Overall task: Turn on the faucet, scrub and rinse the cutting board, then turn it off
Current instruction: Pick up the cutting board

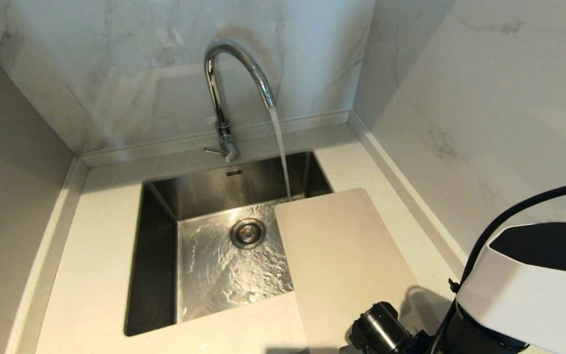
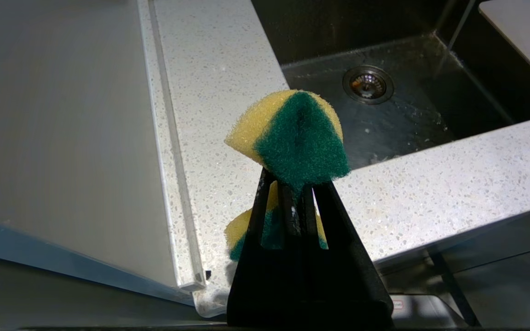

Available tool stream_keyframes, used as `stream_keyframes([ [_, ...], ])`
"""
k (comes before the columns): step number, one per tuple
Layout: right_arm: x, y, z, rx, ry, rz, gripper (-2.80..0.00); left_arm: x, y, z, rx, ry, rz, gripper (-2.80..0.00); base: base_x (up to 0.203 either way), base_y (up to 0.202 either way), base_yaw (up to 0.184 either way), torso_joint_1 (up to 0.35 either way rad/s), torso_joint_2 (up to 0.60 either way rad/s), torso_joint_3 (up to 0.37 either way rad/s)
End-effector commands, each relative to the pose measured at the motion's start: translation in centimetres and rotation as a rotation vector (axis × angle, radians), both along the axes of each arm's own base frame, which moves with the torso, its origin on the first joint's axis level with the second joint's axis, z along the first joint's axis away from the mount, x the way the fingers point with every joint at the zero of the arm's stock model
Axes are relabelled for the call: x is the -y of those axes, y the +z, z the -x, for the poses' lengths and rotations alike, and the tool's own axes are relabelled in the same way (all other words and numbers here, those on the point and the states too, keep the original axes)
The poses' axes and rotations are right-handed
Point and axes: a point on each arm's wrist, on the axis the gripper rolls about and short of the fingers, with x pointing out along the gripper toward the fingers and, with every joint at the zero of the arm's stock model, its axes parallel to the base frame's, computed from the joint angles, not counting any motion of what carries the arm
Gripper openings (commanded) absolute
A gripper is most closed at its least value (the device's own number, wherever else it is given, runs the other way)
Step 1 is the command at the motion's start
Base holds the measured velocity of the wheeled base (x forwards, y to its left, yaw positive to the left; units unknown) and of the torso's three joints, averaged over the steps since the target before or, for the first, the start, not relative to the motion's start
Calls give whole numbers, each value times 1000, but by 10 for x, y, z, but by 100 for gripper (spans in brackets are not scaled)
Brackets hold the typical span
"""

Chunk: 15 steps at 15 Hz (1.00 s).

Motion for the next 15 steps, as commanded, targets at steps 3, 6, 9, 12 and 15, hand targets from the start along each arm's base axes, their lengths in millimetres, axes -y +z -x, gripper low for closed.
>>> stream_keyframes([
  [3, 0, -2, 0, 0, 7, 8, 0, 0, 0, 0, -2, 0, 0, -280, 0, 0, 0, 0, 0, 0],
  [6, 1, -2, 1, -2, 5, 8, 0, 0, 0, 0, -1, 0, 0, -280, 0, 0, 0, 0, 0, 0],
  [9, 1, -1, 1, 1, 3, 9, -280, 0, 0, 0, -2, 0, -1, -280, 0, 0, 0, 0, 0, 0],
  [12, 0, -1, 0, 8, 1, 13, -280, 0, 0, 0, -2, 0, -1, -280, 0, 0, 0, 0, 0, 0],
  [15, 0, -1, 0, 8, 1, 13, -280, 0, 0, 0, -2, 0, -1, -280, 0, 0, 0, 0, 0, 0],
])
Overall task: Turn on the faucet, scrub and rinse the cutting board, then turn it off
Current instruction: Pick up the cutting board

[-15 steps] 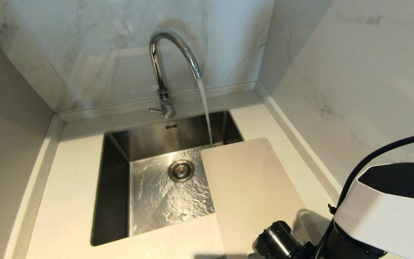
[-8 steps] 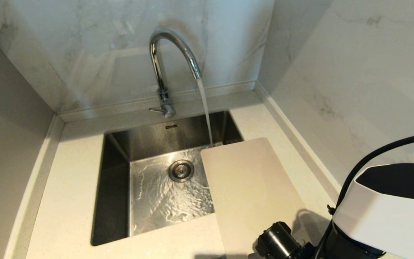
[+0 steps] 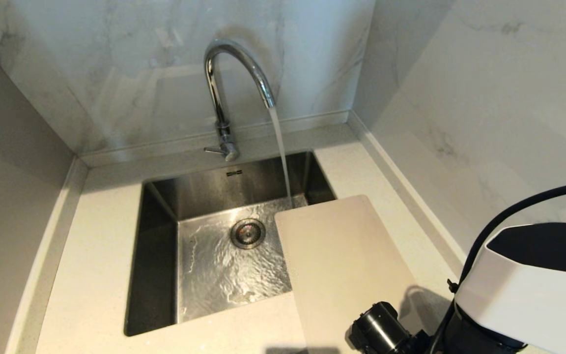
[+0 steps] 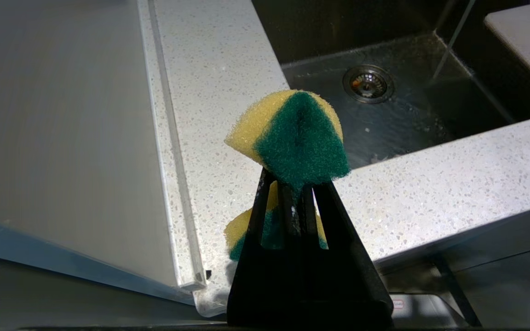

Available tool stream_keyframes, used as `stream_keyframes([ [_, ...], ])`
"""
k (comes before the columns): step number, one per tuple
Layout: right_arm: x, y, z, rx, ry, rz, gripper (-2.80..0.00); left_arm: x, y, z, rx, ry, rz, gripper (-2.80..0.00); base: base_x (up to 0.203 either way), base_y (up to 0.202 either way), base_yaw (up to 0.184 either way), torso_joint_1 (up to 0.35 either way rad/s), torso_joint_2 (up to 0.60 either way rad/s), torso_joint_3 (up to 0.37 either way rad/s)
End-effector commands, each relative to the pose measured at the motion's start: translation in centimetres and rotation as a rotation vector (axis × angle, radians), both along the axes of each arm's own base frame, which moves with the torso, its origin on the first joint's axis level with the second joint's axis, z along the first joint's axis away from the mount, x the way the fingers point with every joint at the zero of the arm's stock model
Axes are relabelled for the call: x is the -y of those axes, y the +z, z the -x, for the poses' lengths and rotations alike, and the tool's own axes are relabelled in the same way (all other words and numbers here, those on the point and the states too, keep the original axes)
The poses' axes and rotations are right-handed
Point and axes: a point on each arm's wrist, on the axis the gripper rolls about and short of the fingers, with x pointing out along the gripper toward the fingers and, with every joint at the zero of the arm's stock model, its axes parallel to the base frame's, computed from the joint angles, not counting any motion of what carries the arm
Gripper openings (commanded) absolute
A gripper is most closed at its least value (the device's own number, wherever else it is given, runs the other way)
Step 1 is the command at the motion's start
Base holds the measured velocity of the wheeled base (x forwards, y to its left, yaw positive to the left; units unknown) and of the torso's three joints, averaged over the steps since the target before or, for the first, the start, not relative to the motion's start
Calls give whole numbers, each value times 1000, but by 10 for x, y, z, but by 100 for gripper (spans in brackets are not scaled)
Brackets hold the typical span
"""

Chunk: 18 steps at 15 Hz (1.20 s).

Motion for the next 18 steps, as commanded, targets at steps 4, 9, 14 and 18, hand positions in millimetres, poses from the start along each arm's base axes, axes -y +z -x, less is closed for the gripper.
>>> stream_keyframes([
  [4, -1, 1, -1, 4, 15, 2, -280, 0, 0, 0, -1, 0, 1, -280, 0, 0, 0, 0, 0, 0],
  [9, 0, 10, 0, 36, 14, -19, -280, 0, 0, 0, -1, 0, 1, -280, 0, 0, 0, 0, 0, 0],
  [14, 2, 33, 3, 111, 16, -72, -280, 0, 0, 0, -1, 0, 1, -280, 0, 0, 0, 0, 0, 0],
  [18, 9, 55, 14, 177, 20, -117, -280, 0, 0, 0, -1, 0, 1, -280, 0, 0, 0, 0, 0, 0],
])
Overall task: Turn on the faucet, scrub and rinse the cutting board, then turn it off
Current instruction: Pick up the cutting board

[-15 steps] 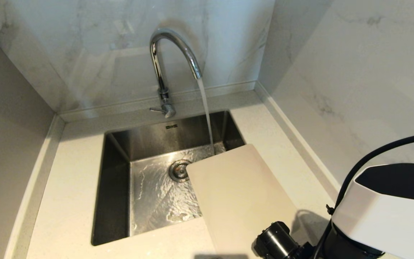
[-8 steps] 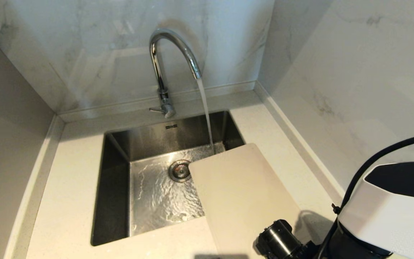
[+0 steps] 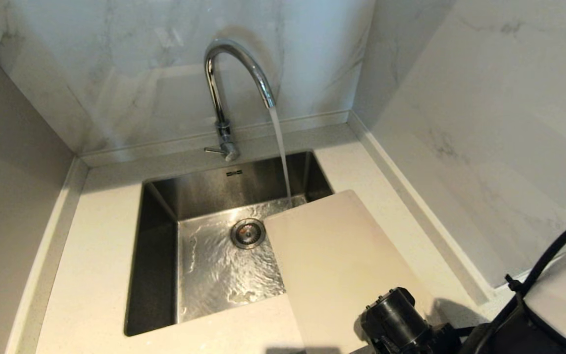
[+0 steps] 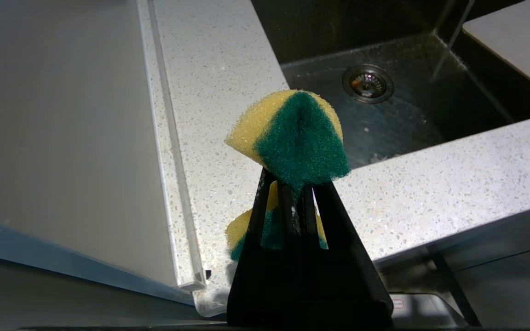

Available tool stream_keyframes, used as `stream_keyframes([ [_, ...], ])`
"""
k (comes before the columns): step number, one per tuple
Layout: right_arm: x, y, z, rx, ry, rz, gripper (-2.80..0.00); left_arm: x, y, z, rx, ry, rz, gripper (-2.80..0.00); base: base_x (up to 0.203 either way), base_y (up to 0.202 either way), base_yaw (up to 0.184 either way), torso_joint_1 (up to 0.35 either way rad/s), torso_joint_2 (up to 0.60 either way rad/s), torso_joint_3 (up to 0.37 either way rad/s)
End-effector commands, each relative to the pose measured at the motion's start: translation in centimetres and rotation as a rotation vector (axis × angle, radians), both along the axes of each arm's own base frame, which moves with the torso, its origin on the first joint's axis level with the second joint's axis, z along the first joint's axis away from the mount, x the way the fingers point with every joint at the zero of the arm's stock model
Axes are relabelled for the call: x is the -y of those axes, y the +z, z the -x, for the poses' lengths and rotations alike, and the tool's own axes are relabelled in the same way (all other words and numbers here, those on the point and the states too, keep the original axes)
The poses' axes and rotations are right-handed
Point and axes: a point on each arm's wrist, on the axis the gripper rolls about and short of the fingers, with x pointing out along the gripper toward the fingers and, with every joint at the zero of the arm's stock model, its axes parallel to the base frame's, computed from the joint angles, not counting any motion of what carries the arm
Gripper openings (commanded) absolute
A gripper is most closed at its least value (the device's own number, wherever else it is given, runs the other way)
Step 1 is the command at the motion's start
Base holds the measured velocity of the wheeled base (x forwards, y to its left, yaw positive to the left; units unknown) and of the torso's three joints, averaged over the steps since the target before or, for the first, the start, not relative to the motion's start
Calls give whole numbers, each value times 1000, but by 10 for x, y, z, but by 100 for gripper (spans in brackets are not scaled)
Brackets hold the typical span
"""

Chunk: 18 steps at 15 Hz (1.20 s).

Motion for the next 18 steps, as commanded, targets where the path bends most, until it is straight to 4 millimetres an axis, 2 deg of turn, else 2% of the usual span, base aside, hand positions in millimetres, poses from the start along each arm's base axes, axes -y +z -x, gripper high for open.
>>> stream_keyframes([
  [1, 7, 18, 10, 59, 8, -35, -280, 0, 0, 0, -1, 1, 0, -280, 0, 0, 0, 0, 0, 0],
  [5, 15, 42, 22, 142, 23, -80, -280, 0, 0, 0, -1, 1, 0, -280, 0, 0, 0, 0, 0, 0],
  [9, 19, 61, 28, 207, 119, -88, -280, 0, 0, 0, -1, 1, 0, -280, 0, 0, 0, 0, 0, 0],
  [11, 21, 66, 33, 170, 173, -115, -280, 0, 0, 0, 0, 1, 0, -280, 0, 0, 0, 0, 0, 0],
  [18, 39, 109, 60, 176, 250, -71, -280, 0, 0, 0, 1, 1, 0, -280, 0, 0, 0, 0, 0, 0],
])
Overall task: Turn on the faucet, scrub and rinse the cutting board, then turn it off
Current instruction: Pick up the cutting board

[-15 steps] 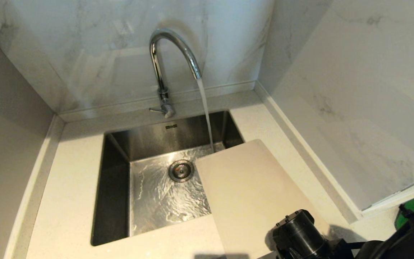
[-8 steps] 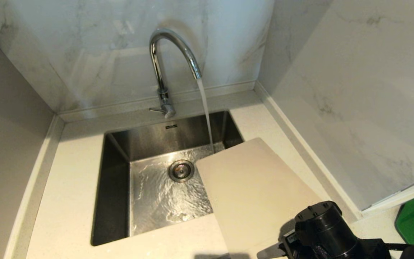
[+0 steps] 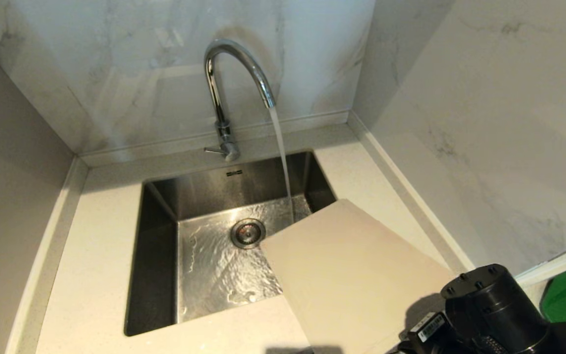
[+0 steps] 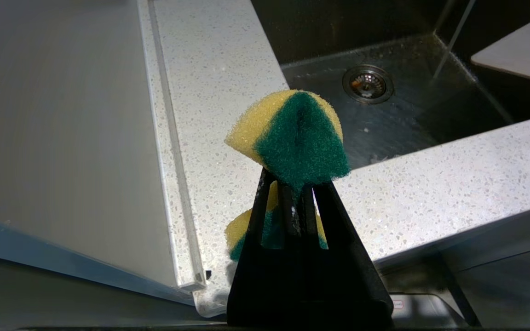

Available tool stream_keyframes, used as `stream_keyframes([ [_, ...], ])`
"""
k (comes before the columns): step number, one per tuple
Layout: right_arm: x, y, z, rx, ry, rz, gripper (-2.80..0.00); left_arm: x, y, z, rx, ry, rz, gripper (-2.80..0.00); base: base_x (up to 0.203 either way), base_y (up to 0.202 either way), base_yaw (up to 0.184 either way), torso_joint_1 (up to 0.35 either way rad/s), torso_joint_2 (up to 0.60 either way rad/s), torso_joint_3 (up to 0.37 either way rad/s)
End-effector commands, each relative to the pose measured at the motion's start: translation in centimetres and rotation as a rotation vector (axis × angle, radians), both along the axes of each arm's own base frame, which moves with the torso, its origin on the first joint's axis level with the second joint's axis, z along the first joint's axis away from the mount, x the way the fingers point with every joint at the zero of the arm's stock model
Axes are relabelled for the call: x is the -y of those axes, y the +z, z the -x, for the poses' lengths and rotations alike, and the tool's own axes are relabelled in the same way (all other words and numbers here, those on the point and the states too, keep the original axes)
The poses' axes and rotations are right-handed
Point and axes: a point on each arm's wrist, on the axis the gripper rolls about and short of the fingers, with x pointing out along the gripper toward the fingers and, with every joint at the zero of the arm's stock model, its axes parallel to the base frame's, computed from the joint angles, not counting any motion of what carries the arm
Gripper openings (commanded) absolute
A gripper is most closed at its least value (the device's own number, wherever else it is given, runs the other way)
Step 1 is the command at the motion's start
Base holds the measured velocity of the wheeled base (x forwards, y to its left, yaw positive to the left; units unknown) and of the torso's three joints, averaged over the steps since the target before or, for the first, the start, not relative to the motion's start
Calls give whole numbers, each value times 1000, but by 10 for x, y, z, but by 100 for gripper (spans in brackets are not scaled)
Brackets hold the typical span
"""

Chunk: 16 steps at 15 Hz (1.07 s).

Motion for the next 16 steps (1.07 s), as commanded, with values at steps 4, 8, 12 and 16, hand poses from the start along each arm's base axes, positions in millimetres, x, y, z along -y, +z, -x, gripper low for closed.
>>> stream_keyframes([
  [4, 8, 29, 12, 135, 107, 19, -280, 0, 0, 0, 0, 0, 1, -280, 0, 0, 0, 0, 0, 0],
  [8, 11, 37, 15, 184, 132, 19, -280, 0, 0, 0, 0, 0, 1, -280, 0, 0, 0, 0, 0, 0],
  [12, 15, 52, 13, 248, 186, 73, -280, 0, 0, 0, 0, 0, 1, -280, 0, 0, 0, 0, 0, 0],
  [16, 20, 69, 2, 314, 222, 130, -280, 0, 0, 0, 0, 0, 1, -280, 0, 0, 0, 0, 0, 0],
])
